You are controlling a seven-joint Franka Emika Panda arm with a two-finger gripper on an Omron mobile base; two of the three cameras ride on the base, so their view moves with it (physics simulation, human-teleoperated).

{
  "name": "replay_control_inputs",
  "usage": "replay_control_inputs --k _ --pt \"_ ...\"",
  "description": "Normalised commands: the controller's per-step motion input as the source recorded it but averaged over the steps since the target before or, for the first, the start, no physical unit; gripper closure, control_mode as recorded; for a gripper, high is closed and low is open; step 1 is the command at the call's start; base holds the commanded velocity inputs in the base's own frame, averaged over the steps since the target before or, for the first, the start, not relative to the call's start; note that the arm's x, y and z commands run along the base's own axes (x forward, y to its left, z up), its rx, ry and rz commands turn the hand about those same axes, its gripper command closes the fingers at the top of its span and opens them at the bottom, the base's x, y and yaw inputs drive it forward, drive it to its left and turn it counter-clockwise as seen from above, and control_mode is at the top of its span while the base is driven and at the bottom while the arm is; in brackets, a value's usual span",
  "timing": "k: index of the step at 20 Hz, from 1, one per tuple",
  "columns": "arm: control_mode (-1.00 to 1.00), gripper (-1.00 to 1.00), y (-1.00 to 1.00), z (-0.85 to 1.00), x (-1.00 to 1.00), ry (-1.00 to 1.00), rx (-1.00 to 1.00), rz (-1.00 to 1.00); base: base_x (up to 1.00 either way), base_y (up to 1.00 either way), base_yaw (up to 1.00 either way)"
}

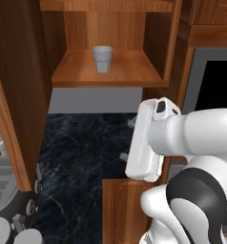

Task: There is a bowl on the dining counter. Grab a lemon wedge from the fridge and place it in the bowl. Then get the liquor bottle and glass cup from the cabinet and place them next to the bowl.

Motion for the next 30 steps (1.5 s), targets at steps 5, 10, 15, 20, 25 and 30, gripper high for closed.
replay_control_inputs --k 5,10,15,20,25,30 --pt "-1.00 -1.00 -0.13 0.34 0.26 -0.31 -0.23 0.13 0.00 0.00 0.00" --pt "-1.00 -1.00 -0.18 0.26 0.21 -0.33 -0.32 0.04 0.00 0.00 0.00" --pt "-1.00 -1.00 -0.18 0.33 0.35 -0.10 -0.23 -0.13 0.00 0.00 0.00" --pt "-1.00 -1.00 -0.19 0.26 0.59 0.00 -0.18 -0.14 0.00 0.00 0.00" --pt "-1.00 -1.00 -0.15 0.04 0.21 0.00 -0.01 -0.06 0.00 0.00 0.00" --pt "-1.00 -1.00 -0.14 -0.01 0.07 0.00 0.00 -0.05 0.00 0.00 0.00"
